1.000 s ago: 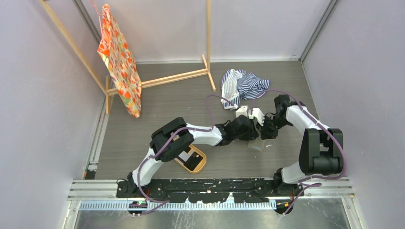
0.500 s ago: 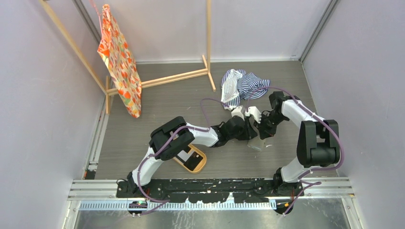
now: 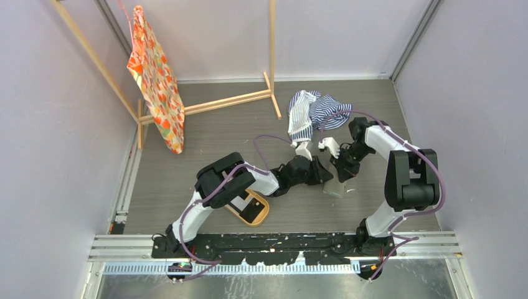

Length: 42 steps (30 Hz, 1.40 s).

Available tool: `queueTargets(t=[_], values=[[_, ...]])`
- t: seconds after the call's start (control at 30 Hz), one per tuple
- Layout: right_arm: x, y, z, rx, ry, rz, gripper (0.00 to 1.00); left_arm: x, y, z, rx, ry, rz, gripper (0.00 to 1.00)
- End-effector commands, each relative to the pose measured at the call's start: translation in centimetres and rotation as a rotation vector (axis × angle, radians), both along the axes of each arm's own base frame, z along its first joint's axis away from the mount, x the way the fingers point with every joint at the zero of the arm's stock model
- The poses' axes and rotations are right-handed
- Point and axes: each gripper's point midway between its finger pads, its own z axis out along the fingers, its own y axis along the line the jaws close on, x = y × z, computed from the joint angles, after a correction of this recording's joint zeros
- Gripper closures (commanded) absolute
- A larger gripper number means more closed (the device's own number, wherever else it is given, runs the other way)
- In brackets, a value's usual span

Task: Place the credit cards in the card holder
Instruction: Close the card holder at the center of the board.

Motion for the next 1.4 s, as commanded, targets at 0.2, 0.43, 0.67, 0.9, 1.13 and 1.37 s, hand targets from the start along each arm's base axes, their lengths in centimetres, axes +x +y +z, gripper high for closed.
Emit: queueTargets(t=[0.2, 0.43, 0.67, 0.9, 1.13, 1.37], values=[[-1.6, -0.3, -2.7, -0.038, 0.087, 0.023, 0.97, -4.2, 1.6, -6.2, 0.071, 0.112, -0.172, 0.65], [-1.5, -0.2, -2.8, -0.038, 0.090, 0.019, 0.98, -4.6, 1.4, -6.0, 0.053, 0.121, -0.203, 0.47], [-1.4, -0.1, -2.8, -0.033, 0.091, 0.010, 0.98, -5.2, 1.1, -7.1, 0.080, 0.166, -0.233, 0.45], [-1.3, 0.1, -2.8, -0.024, 0.085, -0.003, 0.98, -6.0, 1.3, -8.3, 0.141, 0.196, -0.251, 0.47], [-0.8, 0.5, -1.9, 0.004, 0.063, -0.019, 0.98, -6.4, 2.2, -9.5, 0.182, 0.215, -0.243, 0.51], [-1.0, 0.2, -2.2, -0.016, 0.124, -0.038, 0.98, -5.2, 2.6, -7.8, 0.121, 0.166, -0.207, 0.52]])
